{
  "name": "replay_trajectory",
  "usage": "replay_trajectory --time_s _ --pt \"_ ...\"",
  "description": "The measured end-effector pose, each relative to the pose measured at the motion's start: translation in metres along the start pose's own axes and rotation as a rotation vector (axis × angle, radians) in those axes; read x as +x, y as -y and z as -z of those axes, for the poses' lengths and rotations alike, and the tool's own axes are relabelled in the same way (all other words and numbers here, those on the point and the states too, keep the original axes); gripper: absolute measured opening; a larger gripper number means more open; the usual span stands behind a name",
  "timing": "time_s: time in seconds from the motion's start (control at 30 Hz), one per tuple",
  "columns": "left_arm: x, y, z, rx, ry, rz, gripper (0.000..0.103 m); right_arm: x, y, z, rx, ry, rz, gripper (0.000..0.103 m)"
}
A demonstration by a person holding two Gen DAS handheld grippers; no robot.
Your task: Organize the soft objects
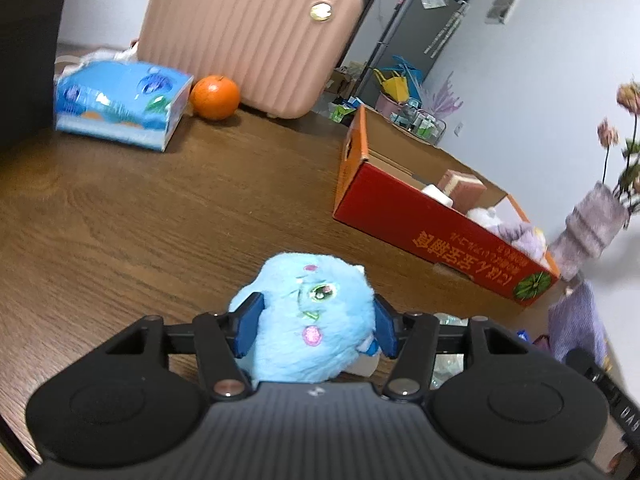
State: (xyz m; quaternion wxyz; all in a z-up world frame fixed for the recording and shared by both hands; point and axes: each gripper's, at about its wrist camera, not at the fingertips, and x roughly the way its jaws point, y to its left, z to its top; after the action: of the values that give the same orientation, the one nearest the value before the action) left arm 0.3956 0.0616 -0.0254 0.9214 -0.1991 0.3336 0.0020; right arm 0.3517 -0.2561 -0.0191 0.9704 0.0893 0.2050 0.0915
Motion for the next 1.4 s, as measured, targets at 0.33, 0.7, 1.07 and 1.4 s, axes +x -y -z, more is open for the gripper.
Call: replay_trajectory --time_s 0.33,0.7,1.07,1.4 --pt "-0.006 -0.002 -0.002 -0.007 0.022 0.002 0.047 0.0 0.0 0.001 -0.003 0.001 -0.003 0.026" --pt "-0.019 0.012 -0.001 0.069 0.097 -0.021 0.034 -0.001 -0.001 0.002 -0.006 0.006 -0.01 0.026" --pt "-0.035 0.029 0.002 0.154 0.172 -0.026 0.033 -0.004 -0.001 -0.002 -0.006 0.011 -0.013 0.026" --pt "-0.048 0.051 -0.006 0.203 0.23 0.012 0.033 -0.01 0.001 -0.021 0.001 0.043 -0.029 0.026"
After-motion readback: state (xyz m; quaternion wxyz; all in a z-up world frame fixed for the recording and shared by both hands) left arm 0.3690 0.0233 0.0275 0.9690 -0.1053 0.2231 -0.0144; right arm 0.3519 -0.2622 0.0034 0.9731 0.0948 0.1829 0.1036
